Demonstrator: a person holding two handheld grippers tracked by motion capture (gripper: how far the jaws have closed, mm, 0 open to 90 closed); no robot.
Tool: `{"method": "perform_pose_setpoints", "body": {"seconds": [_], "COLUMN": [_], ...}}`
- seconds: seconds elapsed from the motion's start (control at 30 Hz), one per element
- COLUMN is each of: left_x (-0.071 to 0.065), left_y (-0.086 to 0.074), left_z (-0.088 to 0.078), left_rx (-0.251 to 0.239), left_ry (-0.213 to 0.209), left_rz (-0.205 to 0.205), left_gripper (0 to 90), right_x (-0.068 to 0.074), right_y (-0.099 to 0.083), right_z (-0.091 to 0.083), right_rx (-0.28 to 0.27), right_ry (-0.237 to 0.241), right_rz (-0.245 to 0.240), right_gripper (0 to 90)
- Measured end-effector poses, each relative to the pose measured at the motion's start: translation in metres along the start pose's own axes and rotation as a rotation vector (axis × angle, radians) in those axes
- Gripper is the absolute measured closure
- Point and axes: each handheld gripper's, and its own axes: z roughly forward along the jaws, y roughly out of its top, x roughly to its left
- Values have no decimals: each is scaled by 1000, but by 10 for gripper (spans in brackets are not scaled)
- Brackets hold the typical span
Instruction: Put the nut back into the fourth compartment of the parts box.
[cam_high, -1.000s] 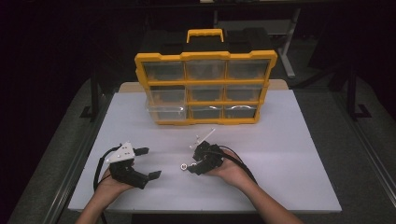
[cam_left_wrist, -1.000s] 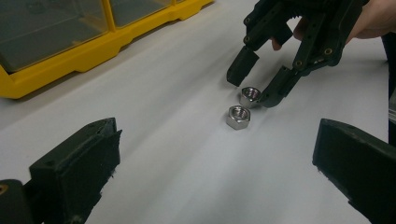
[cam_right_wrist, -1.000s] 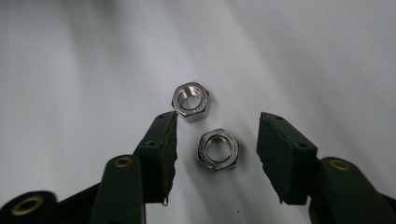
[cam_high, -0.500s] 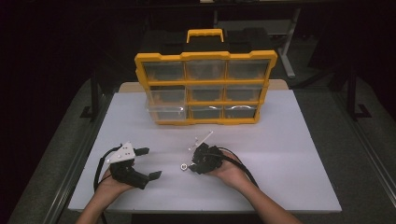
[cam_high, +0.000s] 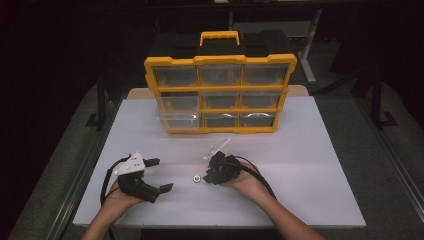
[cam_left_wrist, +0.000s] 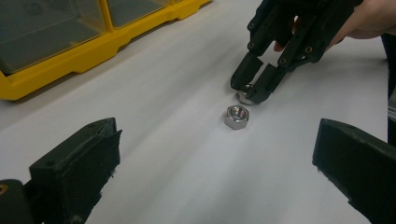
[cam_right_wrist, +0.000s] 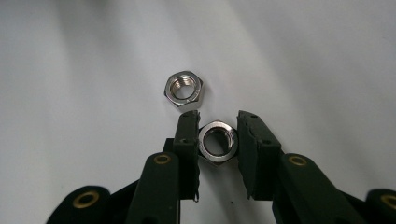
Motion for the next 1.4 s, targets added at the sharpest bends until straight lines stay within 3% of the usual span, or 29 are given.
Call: {"method": "perform_pose_setpoints", "body": {"seconds": [0.5,0.67,1.17,1.27,1.33,1.4], "left_x": [1,1,1,1,1,0], "left_y": [0,0,1,1,1,1], "left_z": [0,-1,-2,-2,-2,-1], "left_rx": [1,0,-4,-3,-3,-9], "left_ry": [2,3,3,3,3,3], "left_rz": [-3,-5,-9,-8,-9,-17], "left_gripper": [8,9,9,8,9,8], "right_x": [-8,-11,-17,-17,-20,-21], "right_y": [6,11,31,35,37,40], "right_z": [-16,-24,-45,-51,-53,-56], "right_rx": [-24,-25,-45,-54,-51,-58], "right_ry": [8,27,20,31,15,33], "right_rz": [7,32,7,32,10,39], "right_gripper": [693,693,694,694,695,695]}}
